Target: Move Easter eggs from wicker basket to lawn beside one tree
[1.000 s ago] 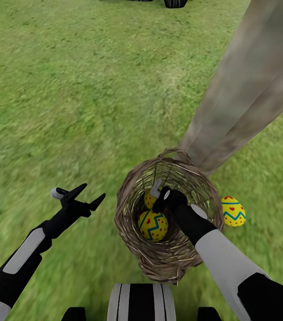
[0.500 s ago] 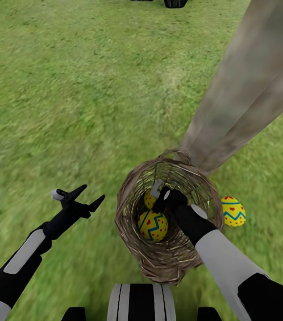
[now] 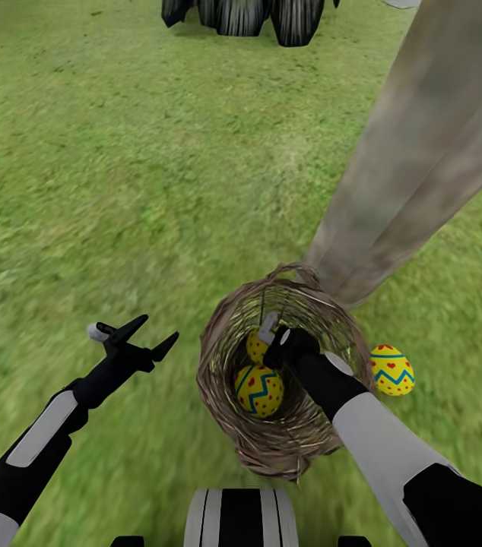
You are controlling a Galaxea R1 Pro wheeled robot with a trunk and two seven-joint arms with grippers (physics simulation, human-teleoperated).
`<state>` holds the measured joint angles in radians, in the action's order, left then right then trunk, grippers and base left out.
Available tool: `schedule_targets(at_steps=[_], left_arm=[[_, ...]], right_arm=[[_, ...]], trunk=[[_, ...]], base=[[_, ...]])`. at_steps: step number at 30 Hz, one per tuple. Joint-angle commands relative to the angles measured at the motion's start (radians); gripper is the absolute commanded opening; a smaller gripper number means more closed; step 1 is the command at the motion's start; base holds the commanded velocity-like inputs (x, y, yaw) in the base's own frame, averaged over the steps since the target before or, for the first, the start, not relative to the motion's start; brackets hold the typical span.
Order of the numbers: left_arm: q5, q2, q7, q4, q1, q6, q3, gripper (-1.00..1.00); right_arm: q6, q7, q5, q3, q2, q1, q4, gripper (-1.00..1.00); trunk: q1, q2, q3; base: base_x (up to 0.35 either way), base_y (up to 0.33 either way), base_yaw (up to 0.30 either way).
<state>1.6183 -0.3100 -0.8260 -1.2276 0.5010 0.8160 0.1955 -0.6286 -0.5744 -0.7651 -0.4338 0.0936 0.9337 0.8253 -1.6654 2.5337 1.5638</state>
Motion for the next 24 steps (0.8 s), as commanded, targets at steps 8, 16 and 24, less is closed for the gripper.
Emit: schedule_targets(at_steps=[8,16,24], left_arm=[[0.006,0.0,-0.001,0.001,0.001,0.004,0.003,1.0],[0.006,0.029,0.004,0.002,0.001,0.005,0.005,1.0],[0.005,0.029,0.009,0.002,0.001,0.006,0.006,1.0]], right_arm=[[-0.002,-0.009,-0.014,-0.004,-0.002,-0.001,0.009,-1.0],[-0.003,-0.101,-0.025,-0.005,-0.005,-0.01,0.011,-1.0],[-0.011,-0.144,-0.021,-0.004,-0.006,-0.01,0.04,-1.0]], trunk=[[0.004,-0.002,-0.03],[0.007,-0.004,-0.061],[0.011,-0.005,-0.092]], base=[[0.0,0.0,0.0],[0.0,0.0,0.0],[0.0,0.0,0.0]])
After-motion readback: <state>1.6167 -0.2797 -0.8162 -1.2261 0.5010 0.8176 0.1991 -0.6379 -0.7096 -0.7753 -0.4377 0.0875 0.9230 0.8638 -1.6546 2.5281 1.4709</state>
